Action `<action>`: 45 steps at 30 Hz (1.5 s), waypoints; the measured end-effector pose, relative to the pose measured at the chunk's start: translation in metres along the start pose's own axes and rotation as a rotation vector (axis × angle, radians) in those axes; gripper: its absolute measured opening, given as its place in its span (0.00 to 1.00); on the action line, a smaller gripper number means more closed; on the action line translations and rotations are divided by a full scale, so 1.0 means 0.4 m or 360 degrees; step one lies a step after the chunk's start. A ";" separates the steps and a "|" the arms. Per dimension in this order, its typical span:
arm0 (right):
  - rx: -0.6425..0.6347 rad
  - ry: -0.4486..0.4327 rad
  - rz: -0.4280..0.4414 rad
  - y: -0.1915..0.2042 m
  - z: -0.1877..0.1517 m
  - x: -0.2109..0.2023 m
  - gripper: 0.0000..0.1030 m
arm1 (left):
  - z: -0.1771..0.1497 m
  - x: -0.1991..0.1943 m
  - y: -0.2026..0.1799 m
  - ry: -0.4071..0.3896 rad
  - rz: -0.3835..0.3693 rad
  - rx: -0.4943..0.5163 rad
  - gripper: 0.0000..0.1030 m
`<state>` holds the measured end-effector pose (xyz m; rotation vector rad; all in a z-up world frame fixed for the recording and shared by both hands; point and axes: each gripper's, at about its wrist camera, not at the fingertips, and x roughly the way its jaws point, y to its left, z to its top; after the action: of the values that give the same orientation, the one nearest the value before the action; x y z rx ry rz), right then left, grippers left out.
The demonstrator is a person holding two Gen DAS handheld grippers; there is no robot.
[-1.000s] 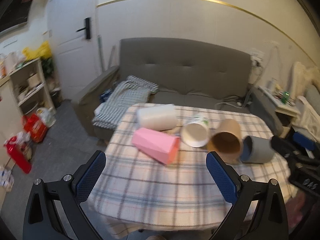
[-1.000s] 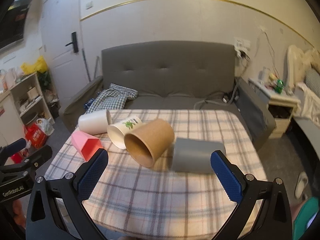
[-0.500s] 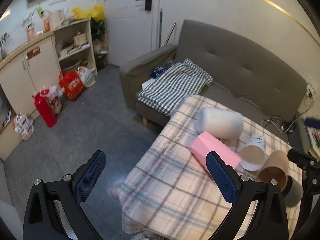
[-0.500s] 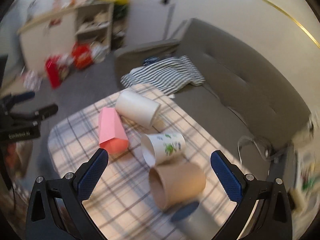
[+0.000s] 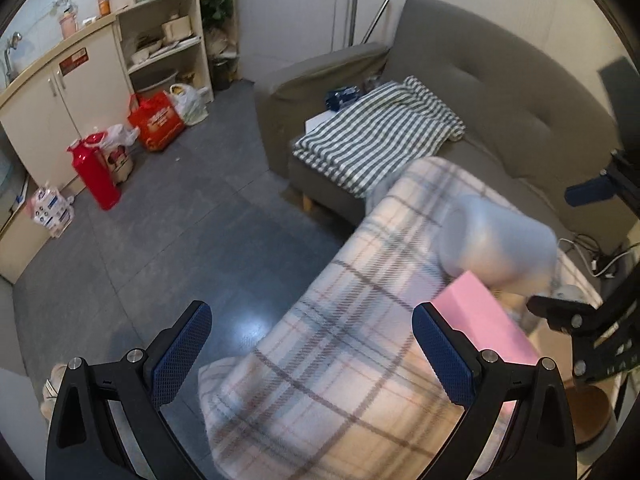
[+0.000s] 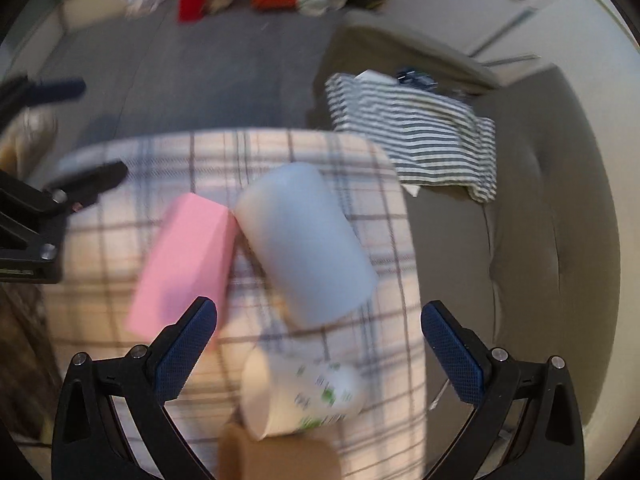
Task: Flip cup upside down
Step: 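Swing the right gripper over the white plastic cup and close on it, then lift the white plastic cup with the right gripper and rotate it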
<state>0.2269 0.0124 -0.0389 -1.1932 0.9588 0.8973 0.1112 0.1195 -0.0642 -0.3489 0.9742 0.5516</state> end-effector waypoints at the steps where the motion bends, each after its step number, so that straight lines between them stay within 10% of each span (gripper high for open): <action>1: -0.0018 0.0027 0.0026 -0.008 0.014 0.022 0.99 | -0.002 0.006 0.000 0.0011 0.0012 -0.0004 1.00; 20: 0.0025 0.0122 0.0306 -0.045 0.079 0.188 0.84 | -0.010 0.033 -0.039 0.0054 0.0103 0.0039 1.00; 30: 0.0568 -0.0102 0.0312 -0.112 0.023 0.021 0.70 | -0.010 -0.028 -0.003 0.0017 0.0075 -0.0052 1.00; 45: 0.0776 -0.0132 0.0111 -0.008 -0.100 -0.244 0.69 | -0.044 -0.173 0.024 -0.0101 -0.0053 0.0042 1.00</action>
<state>0.1918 -0.0334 0.0495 -0.7066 1.0801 0.7056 0.0628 0.0987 -0.0148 -0.3216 0.9120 0.5159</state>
